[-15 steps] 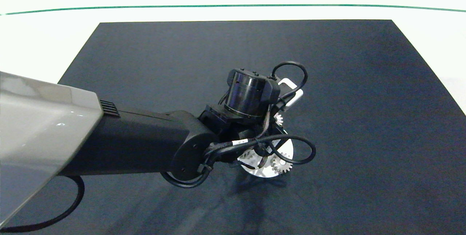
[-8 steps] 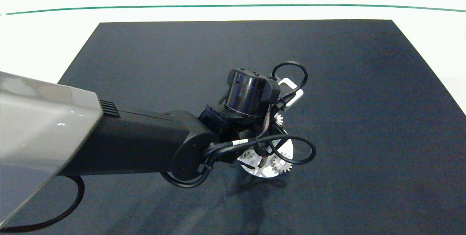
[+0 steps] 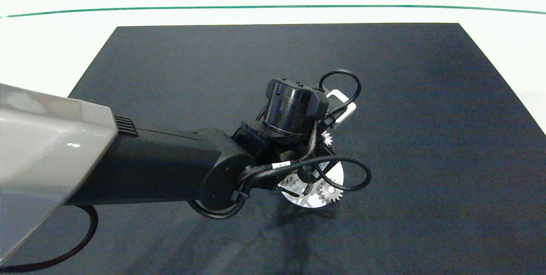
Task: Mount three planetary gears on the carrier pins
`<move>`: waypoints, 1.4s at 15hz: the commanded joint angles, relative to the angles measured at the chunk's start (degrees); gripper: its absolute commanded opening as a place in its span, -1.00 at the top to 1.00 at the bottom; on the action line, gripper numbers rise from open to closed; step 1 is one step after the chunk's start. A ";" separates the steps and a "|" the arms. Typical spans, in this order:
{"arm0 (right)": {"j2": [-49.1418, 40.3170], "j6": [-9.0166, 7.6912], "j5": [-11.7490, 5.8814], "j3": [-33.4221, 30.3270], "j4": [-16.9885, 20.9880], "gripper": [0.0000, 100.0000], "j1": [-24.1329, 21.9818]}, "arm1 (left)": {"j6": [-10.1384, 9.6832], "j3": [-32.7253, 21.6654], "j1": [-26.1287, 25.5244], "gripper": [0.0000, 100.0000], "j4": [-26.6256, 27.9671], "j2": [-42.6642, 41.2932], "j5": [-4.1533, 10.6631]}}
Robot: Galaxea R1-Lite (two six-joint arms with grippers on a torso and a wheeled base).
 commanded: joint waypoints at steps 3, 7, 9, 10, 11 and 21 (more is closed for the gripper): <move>0.01 -0.10 -0.11 -0.08 0.19 -1.00 0.02 | 0.00 0.21 -0.08 0.98 -0.09 -0.01 0.11; 0.10 -0.10 -0.11 -0.17 0.10 -1.00 0.02 | 0.00 0.48 0.09 -1.00 -0.09 -0.28 0.11; 0.01 -0.10 -0.11 -0.25 0.10 -1.00 0.02 | 0.09 0.48 0.09 -1.00 -0.09 -0.28 0.11; 0.01 -0.10 -0.11 -0.25 0.10 -1.00 0.02 | 0.00 0.57 0.09 -1.00 -0.09 -0.28 0.11; 0.01 -0.10 -0.20 -0.25 0.10 -1.00 0.02 | 0.00 0.48 0.09 -1.00 -0.09 -0.28 0.11; 3.70 -0.18 -0.11 -1.57 -1.40 -1.00 -0.16 | -0.09 -1.19 1.68 -1.00 19.24 -21.20 0.02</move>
